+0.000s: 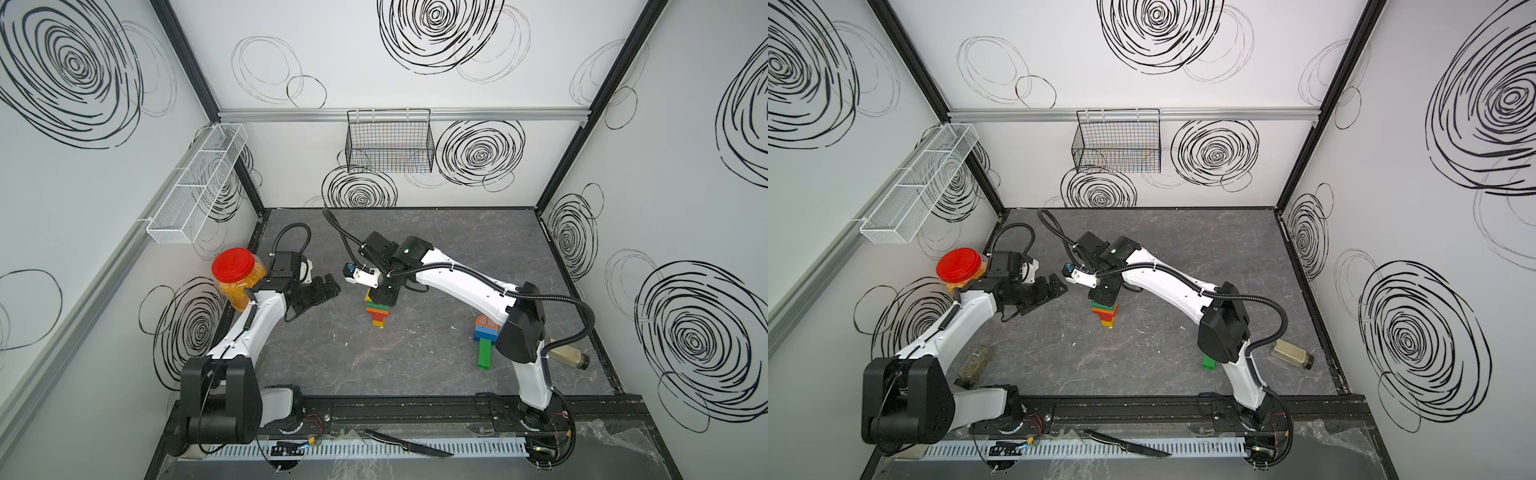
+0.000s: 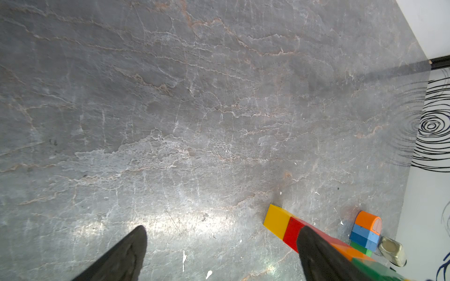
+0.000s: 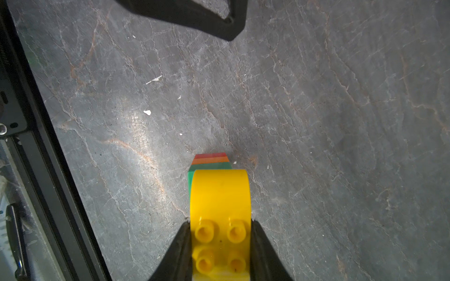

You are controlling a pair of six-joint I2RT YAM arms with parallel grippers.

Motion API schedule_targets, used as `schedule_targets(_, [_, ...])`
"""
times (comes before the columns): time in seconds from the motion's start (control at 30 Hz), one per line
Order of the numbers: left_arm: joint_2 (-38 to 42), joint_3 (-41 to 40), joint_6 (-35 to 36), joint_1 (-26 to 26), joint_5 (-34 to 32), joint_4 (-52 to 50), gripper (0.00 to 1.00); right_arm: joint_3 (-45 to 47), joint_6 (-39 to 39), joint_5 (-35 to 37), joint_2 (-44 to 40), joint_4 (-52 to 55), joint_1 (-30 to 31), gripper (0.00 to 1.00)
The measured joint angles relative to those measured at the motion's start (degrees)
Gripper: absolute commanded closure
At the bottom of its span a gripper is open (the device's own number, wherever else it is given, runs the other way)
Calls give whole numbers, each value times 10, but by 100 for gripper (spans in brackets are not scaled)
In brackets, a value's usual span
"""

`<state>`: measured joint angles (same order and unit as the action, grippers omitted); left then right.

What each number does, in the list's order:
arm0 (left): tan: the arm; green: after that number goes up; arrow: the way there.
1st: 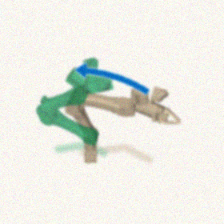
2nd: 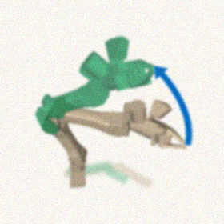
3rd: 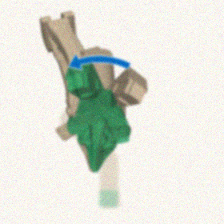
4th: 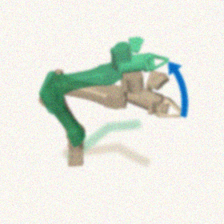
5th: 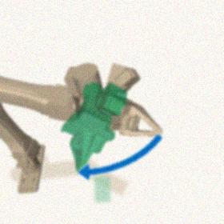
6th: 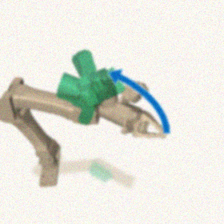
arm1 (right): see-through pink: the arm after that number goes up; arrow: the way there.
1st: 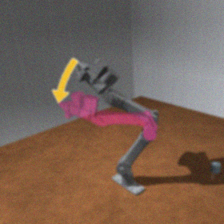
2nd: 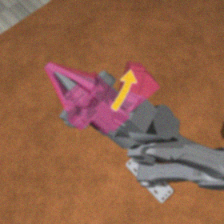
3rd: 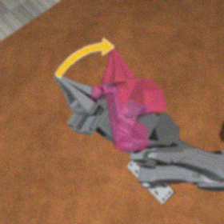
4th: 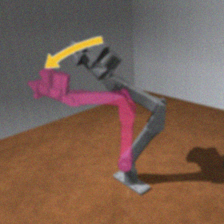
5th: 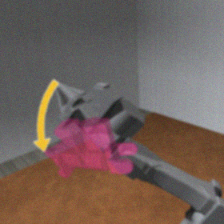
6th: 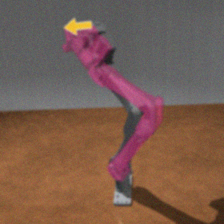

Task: Assemble an ice cream with lego
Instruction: Assemble the lego brick with the lego brick.

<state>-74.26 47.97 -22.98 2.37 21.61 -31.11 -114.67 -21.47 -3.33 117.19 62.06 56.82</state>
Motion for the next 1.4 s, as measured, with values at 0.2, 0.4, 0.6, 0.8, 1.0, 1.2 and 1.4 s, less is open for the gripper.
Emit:
schedule_targets(0.2, [0,0,0,0,0,0,1,0,0,2,0,4,0,100])
schedule_targets(0.4, [0,0,0,0,0,0,1,0,0,2,0,4,0,100])
schedule_targets(0.6, [0,0,0,0,0,0,1,0,0,0,0,4,0,100])
schedule_targets(0.8, [0,0,0,0,0,0,1,0,0,-4,0,4,0,100])
schedule_targets(1.0, [0,0,0,0,0,0,1,0,0,-8,0,4,0,100])
schedule_targets(1.2, [0,0,0,0,0,0,1,0,0,-9,0,4,0,100])
schedule_targets(1.4, [1,0,0,0,0,0,1,0,0,-10,0,6,0,100])
